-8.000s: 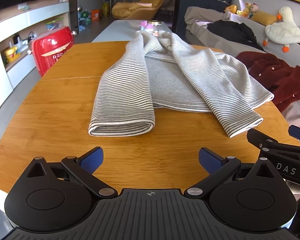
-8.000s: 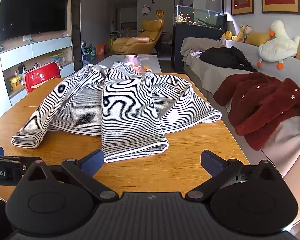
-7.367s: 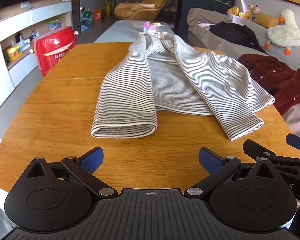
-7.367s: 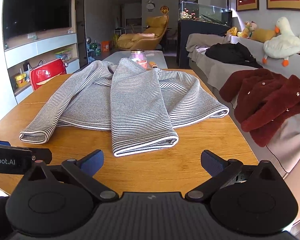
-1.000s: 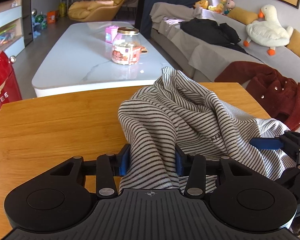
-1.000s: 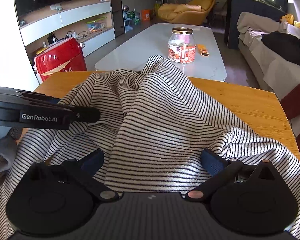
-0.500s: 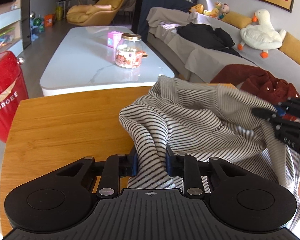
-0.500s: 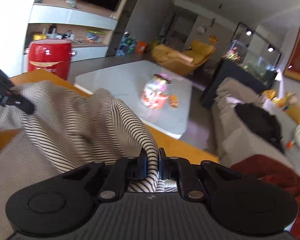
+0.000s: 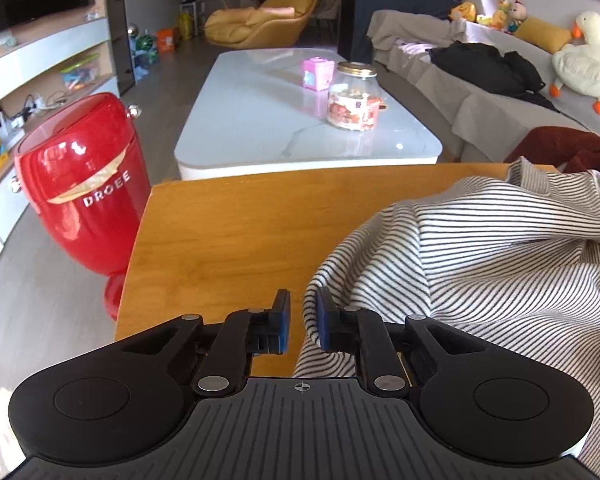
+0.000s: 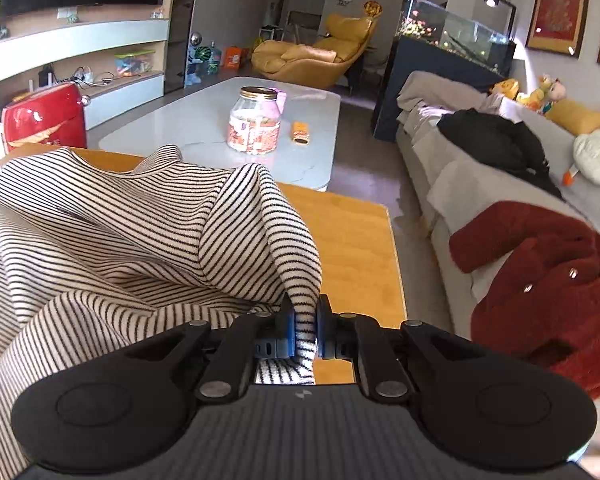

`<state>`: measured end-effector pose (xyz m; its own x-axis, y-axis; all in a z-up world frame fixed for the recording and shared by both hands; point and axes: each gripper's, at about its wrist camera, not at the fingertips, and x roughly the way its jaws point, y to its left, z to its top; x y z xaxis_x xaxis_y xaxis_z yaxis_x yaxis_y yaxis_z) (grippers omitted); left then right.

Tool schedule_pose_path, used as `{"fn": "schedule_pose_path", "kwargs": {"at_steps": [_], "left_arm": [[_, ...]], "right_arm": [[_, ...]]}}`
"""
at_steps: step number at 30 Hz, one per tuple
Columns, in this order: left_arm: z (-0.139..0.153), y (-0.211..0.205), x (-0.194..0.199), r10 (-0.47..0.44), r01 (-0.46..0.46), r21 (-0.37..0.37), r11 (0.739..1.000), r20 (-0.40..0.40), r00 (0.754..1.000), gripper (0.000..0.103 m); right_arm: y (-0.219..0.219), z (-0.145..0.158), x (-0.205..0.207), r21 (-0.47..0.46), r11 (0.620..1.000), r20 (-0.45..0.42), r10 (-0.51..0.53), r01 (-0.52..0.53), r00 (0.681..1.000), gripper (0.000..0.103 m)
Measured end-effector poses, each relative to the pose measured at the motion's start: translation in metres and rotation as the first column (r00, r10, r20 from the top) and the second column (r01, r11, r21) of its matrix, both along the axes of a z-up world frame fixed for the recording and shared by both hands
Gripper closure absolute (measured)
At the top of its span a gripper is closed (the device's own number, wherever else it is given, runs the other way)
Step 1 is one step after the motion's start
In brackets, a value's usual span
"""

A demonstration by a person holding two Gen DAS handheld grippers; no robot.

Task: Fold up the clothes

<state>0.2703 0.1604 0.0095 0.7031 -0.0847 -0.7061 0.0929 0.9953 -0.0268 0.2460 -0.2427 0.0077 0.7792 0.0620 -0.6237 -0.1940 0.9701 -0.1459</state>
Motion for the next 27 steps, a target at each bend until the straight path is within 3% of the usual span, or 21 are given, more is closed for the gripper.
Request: {"fn": "schedule_pose_path", "kwargs": {"at_steps": [2,7,8,10,13,14,16,20,22,24,27], "left_arm": [[-0.002,0.007,-0.012,-0.006,0.006,-0.013,1.000,-0.004,1.000,0.087],[0.022,-0.012,-0.043,-0.068,0.069,-0.010,0.998,0.088,0.994,0.085],[0.029,-0.019,-0.049,-0.080,0.083,-0.022,0.996,0.111,0.991,0.082],[0.044,-0.032,-0.064,-0.105,0.114,-0.052,0.992,0.154,0.983,0.062],[0.058,-0.052,-0.089,-0.157,0.174,-0.072,0.982,0.199,0.967,0.049],[0.051,-0.058,-0.093,-0.185,0.202,-0.091,0.975,0.171,0.968,0.046],[0.037,-0.069,-0.102,-0.242,0.256,-0.132,0.958,0.117,0.963,0.029],[0.009,-0.092,-0.120,-0.358,0.352,-0.220,0.910,0.016,0.934,0.027],[-0.014,-0.099,-0.121,-0.356,0.336,-0.225,0.915,-0.053,0.933,0.027],[-0.022,-0.102,-0.129,-0.369,0.359,-0.211,0.909,-0.008,0.929,0.025],[-0.024,-0.103,-0.135,-0.367,0.358,-0.215,0.909,0.001,0.930,0.018]], "right_arm": [[0.003,0.001,-0.025,0.005,0.999,-0.016,0.043,-0.043,0.999,0.094],[0.025,0.003,-0.060,0.060,0.991,-0.023,0.118,-0.116,0.993,0.094],[0.030,0.003,-0.065,0.069,0.989,-0.019,0.131,-0.129,0.991,0.094],[0.039,0.007,-0.073,0.098,0.982,-0.014,0.164,-0.162,0.986,0.094],[0.052,0.019,-0.089,0.110,0.968,0.032,0.222,-0.224,0.975,0.094],[0.056,0.024,-0.094,0.106,0.965,0.055,0.235,-0.239,0.970,0.094],[0.056,0.037,-0.097,0.080,0.968,0.105,0.230,-0.239,0.968,0.094],[0.037,0.036,-0.065,-0.033,0.994,0.123,0.106,-0.103,0.987,0.094],[0.031,0.028,-0.047,-0.103,0.994,0.109,0.055,-0.044,0.992,0.093],[0.030,0.018,-0.033,-0.183,0.983,0.094,0.021,-0.004,0.995,0.093],[0.031,0.033,-0.028,-0.087,0.996,0.107,-0.009,0.018,0.994,0.087]]}}
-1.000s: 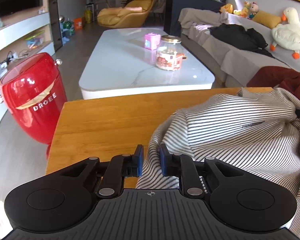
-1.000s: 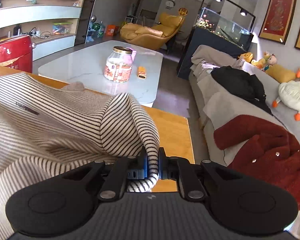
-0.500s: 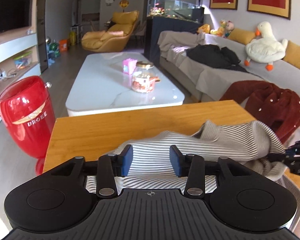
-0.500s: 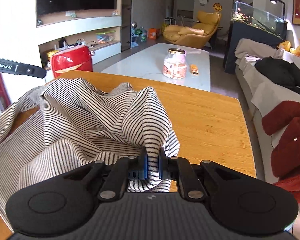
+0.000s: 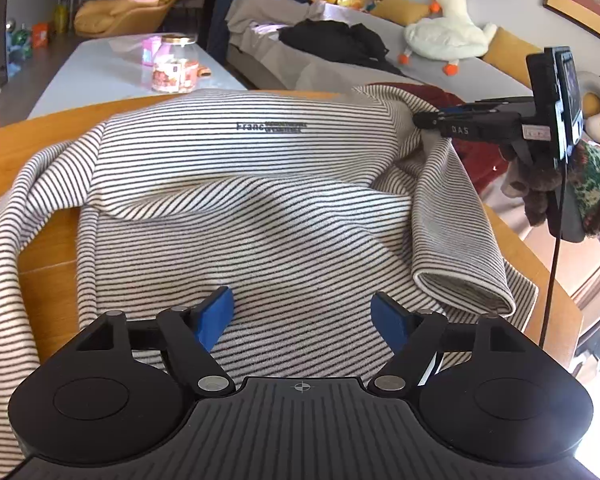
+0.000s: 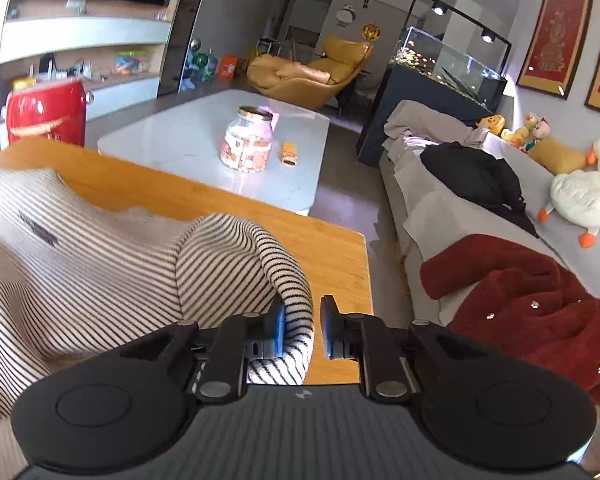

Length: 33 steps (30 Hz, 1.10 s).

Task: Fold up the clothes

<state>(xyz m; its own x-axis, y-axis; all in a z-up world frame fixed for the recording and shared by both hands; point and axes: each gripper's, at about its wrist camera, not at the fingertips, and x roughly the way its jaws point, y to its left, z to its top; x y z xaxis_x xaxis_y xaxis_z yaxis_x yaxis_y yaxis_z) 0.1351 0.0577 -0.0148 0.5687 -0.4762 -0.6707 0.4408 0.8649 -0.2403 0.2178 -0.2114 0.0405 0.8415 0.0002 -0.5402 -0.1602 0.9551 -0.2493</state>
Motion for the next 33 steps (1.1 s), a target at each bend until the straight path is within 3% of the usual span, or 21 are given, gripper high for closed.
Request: {"fn": "schedule_pose_path", "kwargs": {"at_steps": [2,5,9,11,14,18,19,20,23,24,27,30,33], "left_arm": [[-0.002,0.000,-0.005,-0.005,0.005,-0.007,1.000,0.005,1.000,0.014],[-0.004,0.001,-0.011,-0.005,0.006,-0.028,1.000,0.009,1.000,0.008],[-0.006,0.002,-0.016,0.006,-0.004,-0.050,0.999,0.029,1.000,0.007],[-0.006,0.005,-0.016,0.011,-0.008,-0.078,0.997,0.027,1.000,0.006],[-0.003,0.013,-0.012,0.026,-0.027,-0.133,0.991,-0.004,1.000,0.006],[-0.004,0.021,-0.012,0.036,-0.042,-0.186,0.982,-0.035,0.999,0.006],[-0.004,0.021,-0.012,0.035,-0.041,-0.192,0.981,-0.037,0.999,0.006],[-0.004,0.021,-0.012,0.032,-0.039,-0.194,0.980,-0.036,0.999,0.006],[-0.004,0.023,-0.012,0.024,-0.031,-0.200,0.979,-0.035,0.999,0.006],[-0.004,0.023,-0.012,0.022,-0.030,-0.205,0.978,-0.038,0.999,0.006],[-0.005,0.024,-0.011,0.017,-0.026,-0.222,0.975,-0.044,0.999,0.004],[-0.004,0.023,-0.012,0.013,-0.022,-0.222,0.975,-0.040,0.999,0.002],[-0.005,0.021,-0.014,0.010,-0.016,-0.214,0.977,-0.029,1.000,0.000]], "right_arm": [[0.010,0.019,0.000,0.092,0.994,0.023,0.054,-0.056,0.998,0.078],[0.026,0.047,0.001,0.226,0.964,0.065,0.131,-0.143,0.989,0.074],[0.063,0.055,0.036,0.426,0.868,-0.014,0.288,-0.255,0.958,0.072],[0.085,0.044,0.059,0.482,0.838,-0.073,0.330,-0.256,0.941,0.064],[0.115,0.015,0.094,0.504,0.839,-0.183,0.336,-0.206,0.924,0.055],[0.143,-0.035,0.124,0.501,0.858,-0.376,0.335,-0.114,0.864,0.060],[0.149,-0.036,0.122,0.490,0.860,-0.371,0.352,-0.141,0.860,0.077],[0.155,-0.037,0.121,0.478,0.862,-0.365,0.368,-0.168,0.855,0.088],[0.156,-0.003,0.112,0.436,0.867,-0.186,0.349,-0.241,0.919,0.094],[0.154,0.010,0.110,0.401,0.881,-0.118,0.323,-0.252,0.939,0.102],[0.149,0.046,0.109,0.252,0.931,0.056,0.258,-0.263,0.965,0.103],[0.141,0.031,0.111,0.262,0.927,-0.039,0.290,-0.270,0.956,0.101],[0.132,0.016,0.112,0.274,0.922,-0.134,0.320,-0.275,0.938,0.089]]}}
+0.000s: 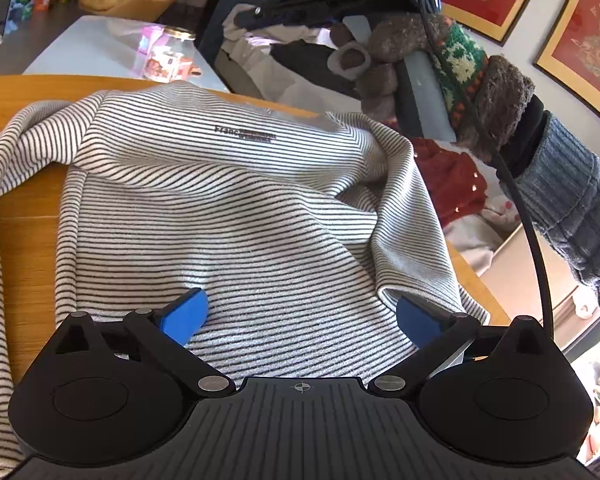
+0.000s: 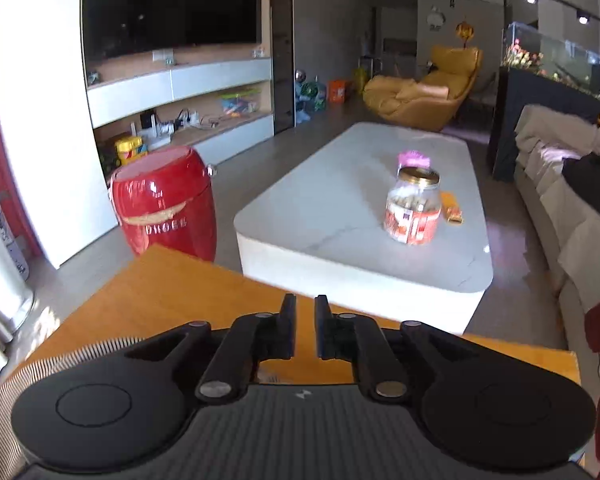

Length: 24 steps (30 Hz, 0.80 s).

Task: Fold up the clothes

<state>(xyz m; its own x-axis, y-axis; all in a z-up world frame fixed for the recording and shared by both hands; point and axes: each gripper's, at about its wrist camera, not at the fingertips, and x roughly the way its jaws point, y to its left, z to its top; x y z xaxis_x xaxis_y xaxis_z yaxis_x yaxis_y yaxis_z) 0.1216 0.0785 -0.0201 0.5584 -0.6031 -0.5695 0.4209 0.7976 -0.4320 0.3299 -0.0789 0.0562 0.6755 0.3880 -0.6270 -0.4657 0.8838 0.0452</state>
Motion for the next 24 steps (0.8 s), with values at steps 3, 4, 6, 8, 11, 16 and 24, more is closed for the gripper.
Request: {"fn": "schedule_pose_path", "kwargs": {"at_steps": [3,4,6,8,11,16,24], "left_arm": [[0.000,-0.002,-0.002,-0.002,0.002,0.012,1.000,0.005,1.000,0.000],[-0.001,-0.002,-0.003,-0.003,0.003,0.013,1.000,0.003,1.000,0.000],[-0.001,-0.001,-0.007,-0.007,0.007,0.012,1.000,-0.003,1.000,0.000],[0.000,0.003,-0.011,-0.014,0.014,0.005,1.000,-0.014,1.000,0.000],[0.001,0.005,-0.014,-0.030,0.030,0.007,1.000,-0.034,0.999,0.000],[0.000,0.009,-0.010,-0.015,0.014,-0.025,1.000,-0.049,0.999,0.000],[-0.005,0.020,-0.011,0.018,-0.025,-0.105,0.994,-0.070,0.997,0.000]], "right_arm": [[-0.005,-0.025,-0.006,-0.038,0.998,-0.091,0.038,-0.042,0.995,0.077],[-0.004,-0.040,-0.012,-0.066,0.996,-0.120,0.053,-0.062,0.991,0.077],[0.000,-0.057,-0.031,-0.135,0.984,-0.105,0.101,-0.115,0.989,0.073],[0.003,-0.056,-0.045,-0.180,0.972,-0.078,0.141,-0.153,0.987,0.073],[-0.006,-0.041,-0.040,-0.079,0.989,-0.133,0.116,-0.127,0.984,0.073],[-0.016,-0.050,0.003,0.281,0.958,-0.358,0.052,0.054,0.932,0.067],[0.037,-0.017,0.048,0.198,0.980,-0.063,0.026,-0.013,0.998,0.077]]}}
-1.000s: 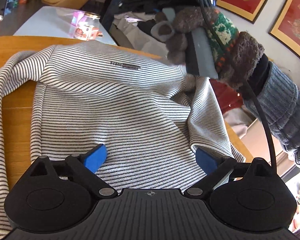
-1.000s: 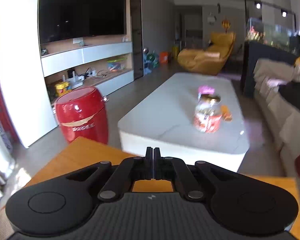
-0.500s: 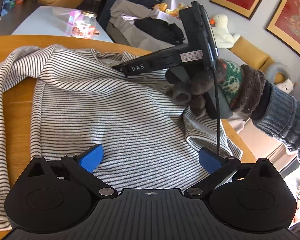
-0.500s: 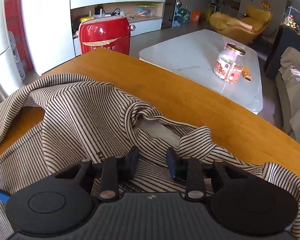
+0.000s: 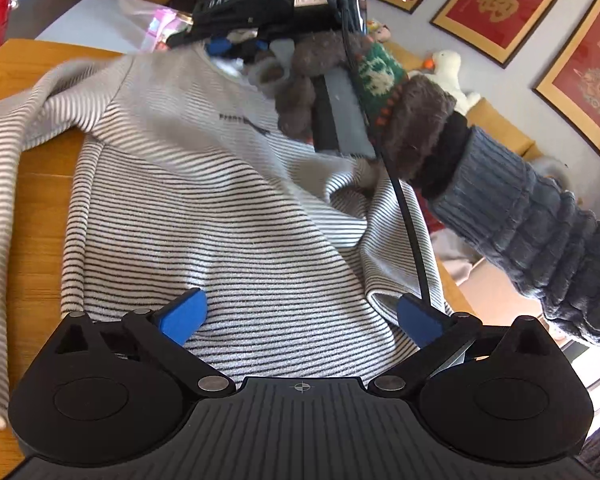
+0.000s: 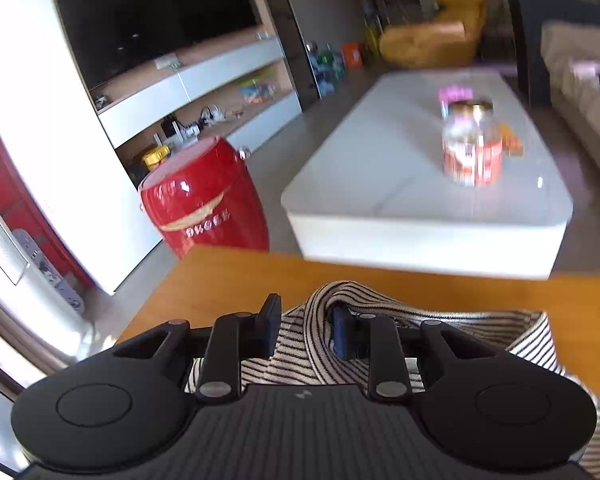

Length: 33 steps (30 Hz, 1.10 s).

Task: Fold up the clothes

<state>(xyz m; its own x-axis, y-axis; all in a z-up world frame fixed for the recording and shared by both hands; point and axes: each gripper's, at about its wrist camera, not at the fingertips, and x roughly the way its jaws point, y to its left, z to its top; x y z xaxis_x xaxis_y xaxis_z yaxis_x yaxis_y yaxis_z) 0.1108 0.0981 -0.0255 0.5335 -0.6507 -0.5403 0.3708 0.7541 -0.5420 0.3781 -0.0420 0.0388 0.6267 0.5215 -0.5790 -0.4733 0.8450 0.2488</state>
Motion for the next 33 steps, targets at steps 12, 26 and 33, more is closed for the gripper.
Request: {"fn": "schedule_pose_path", "kwargs": {"at_steps": [12,26,33], "left_arm": [[0.004,-0.014,-0.005,-0.009,0.006,0.072,0.997,0.041,0.999,0.000],[0.019,-0.033,0.000,-0.076,0.069,0.112,0.991,0.062,0.995,0.000],[0.002,-0.043,0.007,-0.094,0.091,0.122,0.988,0.020,0.995,0.000]], "right_arm": [[-0.099,0.044,-0.124,-0.268,0.962,0.108,0.084,-0.052,0.991,0.049],[-0.206,-0.011,-0.158,-0.121,0.975,-0.082,-0.197,0.186,0.977,0.036],[-0.187,-0.011,-0.114,-0.347,0.899,0.161,-0.222,0.266,0.962,0.091]]}}
